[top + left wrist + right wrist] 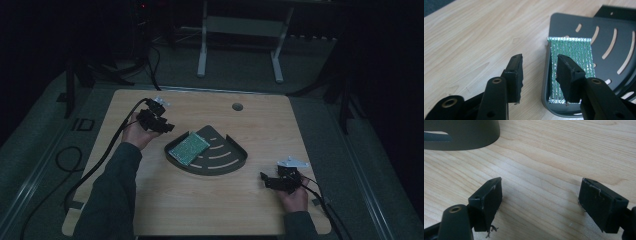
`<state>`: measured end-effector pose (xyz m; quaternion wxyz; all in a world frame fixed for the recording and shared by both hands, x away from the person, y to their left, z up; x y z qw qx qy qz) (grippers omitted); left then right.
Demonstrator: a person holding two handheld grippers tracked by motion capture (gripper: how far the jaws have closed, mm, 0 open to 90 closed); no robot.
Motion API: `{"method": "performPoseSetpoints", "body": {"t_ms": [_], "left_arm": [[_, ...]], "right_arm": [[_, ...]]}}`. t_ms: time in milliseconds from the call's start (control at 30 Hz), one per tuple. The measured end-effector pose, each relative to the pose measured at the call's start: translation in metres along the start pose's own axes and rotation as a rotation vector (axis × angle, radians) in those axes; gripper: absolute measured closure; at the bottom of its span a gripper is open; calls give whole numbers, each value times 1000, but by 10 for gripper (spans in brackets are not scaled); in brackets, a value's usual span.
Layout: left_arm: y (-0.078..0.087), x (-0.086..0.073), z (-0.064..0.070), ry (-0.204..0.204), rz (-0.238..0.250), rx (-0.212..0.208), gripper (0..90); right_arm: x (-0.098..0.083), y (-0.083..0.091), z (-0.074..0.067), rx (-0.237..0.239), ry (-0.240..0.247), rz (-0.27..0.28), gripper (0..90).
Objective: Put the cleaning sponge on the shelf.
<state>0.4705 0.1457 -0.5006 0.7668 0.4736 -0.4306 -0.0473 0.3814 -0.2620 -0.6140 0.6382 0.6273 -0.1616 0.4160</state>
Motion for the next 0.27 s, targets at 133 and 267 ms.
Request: {"method": "performPoseSetpoints", "body": {"t_ms": [133,267], "left_arm": [[5,-11,-1,15,58,25,558],[8,-22,3,5,103,72,553]], "right_arm": [[0,0,0,0,0,1,186],[0,0,0,0,0,1,186]]}}
Point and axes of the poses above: each handheld gripper's, and its own axes: y roughly backward along the jaws, x roughly out of its top, z roughly to its right, the point moved 8 cm from there along -y, roughly forward along the jaws, and after that the axes turned 13 degrees about -x, right-handed, at the moved point
